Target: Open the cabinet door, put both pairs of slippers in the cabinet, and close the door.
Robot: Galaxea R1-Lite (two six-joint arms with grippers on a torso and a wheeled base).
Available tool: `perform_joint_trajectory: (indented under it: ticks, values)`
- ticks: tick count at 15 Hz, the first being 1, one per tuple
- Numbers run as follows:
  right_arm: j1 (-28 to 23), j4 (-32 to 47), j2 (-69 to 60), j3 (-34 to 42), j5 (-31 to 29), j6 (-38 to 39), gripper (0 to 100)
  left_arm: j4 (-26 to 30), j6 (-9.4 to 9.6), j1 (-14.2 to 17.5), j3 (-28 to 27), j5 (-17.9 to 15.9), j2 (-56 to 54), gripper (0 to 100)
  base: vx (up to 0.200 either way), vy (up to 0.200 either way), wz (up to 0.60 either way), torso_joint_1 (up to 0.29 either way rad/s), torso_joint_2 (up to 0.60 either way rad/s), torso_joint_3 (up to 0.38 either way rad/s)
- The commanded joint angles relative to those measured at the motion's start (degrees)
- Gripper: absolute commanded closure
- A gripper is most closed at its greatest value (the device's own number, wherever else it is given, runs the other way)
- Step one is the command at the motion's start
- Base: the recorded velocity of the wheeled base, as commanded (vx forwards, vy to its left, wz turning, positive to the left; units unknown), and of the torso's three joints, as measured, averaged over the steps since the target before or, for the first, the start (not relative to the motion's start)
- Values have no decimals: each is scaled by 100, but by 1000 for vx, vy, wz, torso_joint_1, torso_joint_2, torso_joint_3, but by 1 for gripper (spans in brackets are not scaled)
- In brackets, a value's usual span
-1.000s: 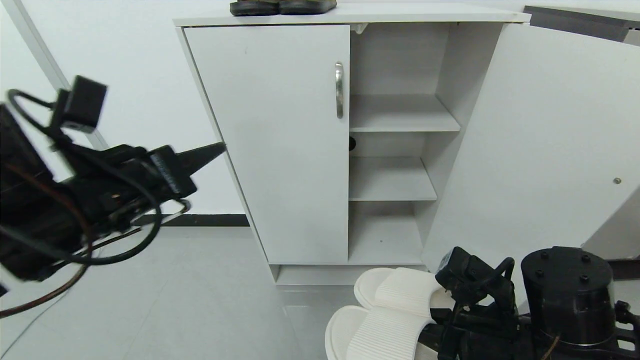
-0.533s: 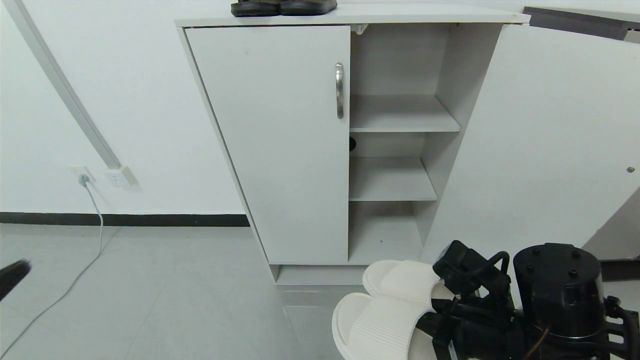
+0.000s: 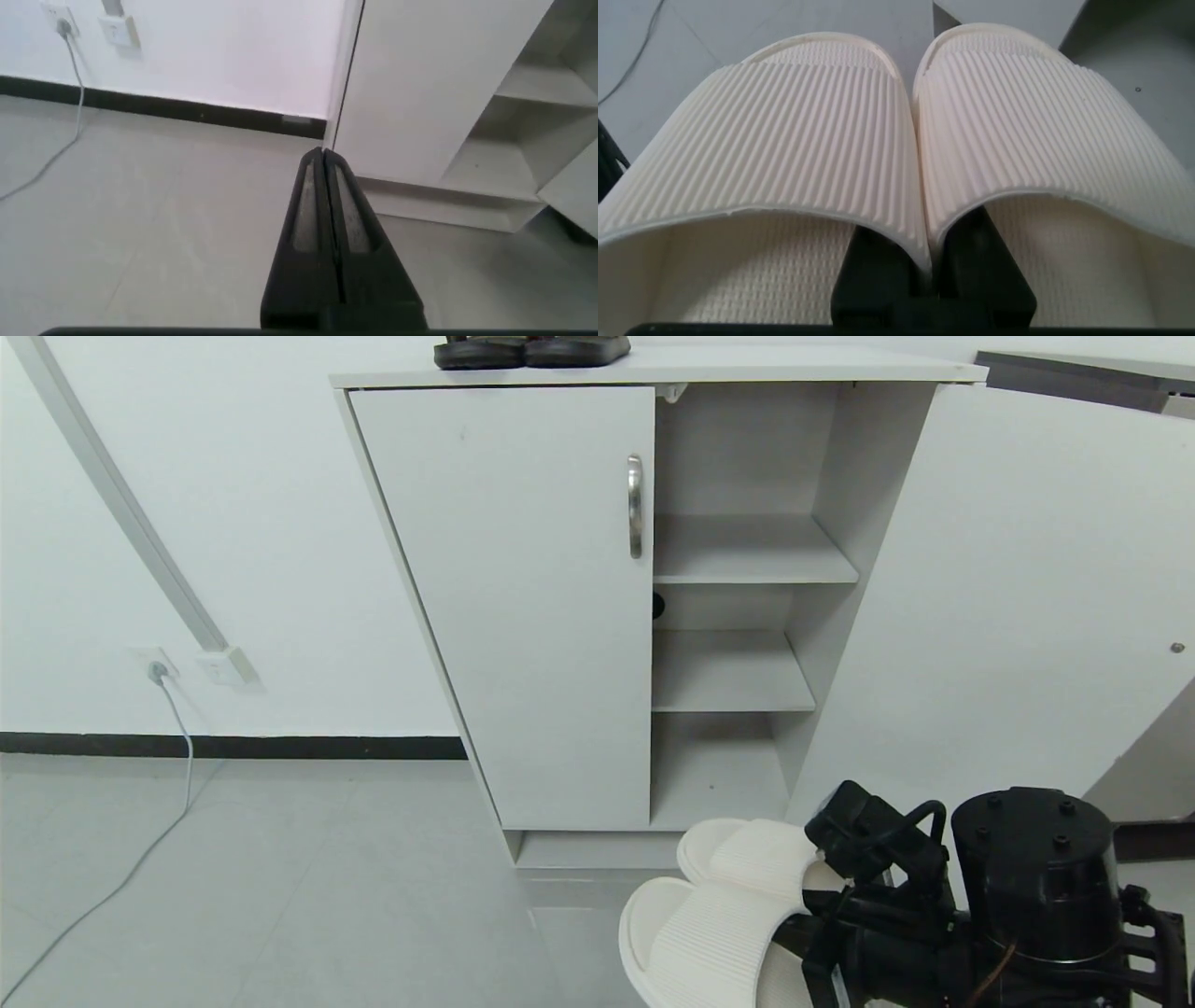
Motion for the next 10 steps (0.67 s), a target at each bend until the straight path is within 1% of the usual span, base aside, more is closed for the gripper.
perform_joint_trajectory:
  ticks: [1, 3, 5, 6, 7, 8, 9, 10]
  values:
    - [3, -1, 9, -1, 4, -2, 100, -209, 97, -42, 334, -82, -435, 100, 0, 0, 0, 0, 0, 0]
    - [11, -9, 9, -10, 4, -2, 100, -332, 97, -50, 378, -952, -435, 100, 0, 0, 0, 0, 0, 0]
    - [11, -9, 27, -63, 4, -2, 100, -332, 194, -59, 378, -943, -435, 100, 0, 0, 0, 0, 0, 0]
    - [11, -9, 62, -124, 4, -2, 100, -288, 185, -59, 370, -785, -435, 100, 0, 0, 0, 0, 0, 0]
    - [11, -53, 80, -177, 4, -2, 100, -218, 291, -59, 387, -258, -435, 100, 0, 0, 0, 0, 0, 0]
    - [29, -168, 115, -221, -22, -11, 100, -227, 704, -59, 431, 41, -435, 100, 0, 0, 0, 0, 0, 0]
    - [82, -291, 141, -247, -137, -2, 100, -227, 625, -68, 431, -170, -435, 100, 0, 0, 0, 0, 0, 0]
    - [108, -387, 194, -326, -497, 6, 100, -235, 563, -68, 440, -372, -426, 100, 0, 0, 0, 0, 0, 0]
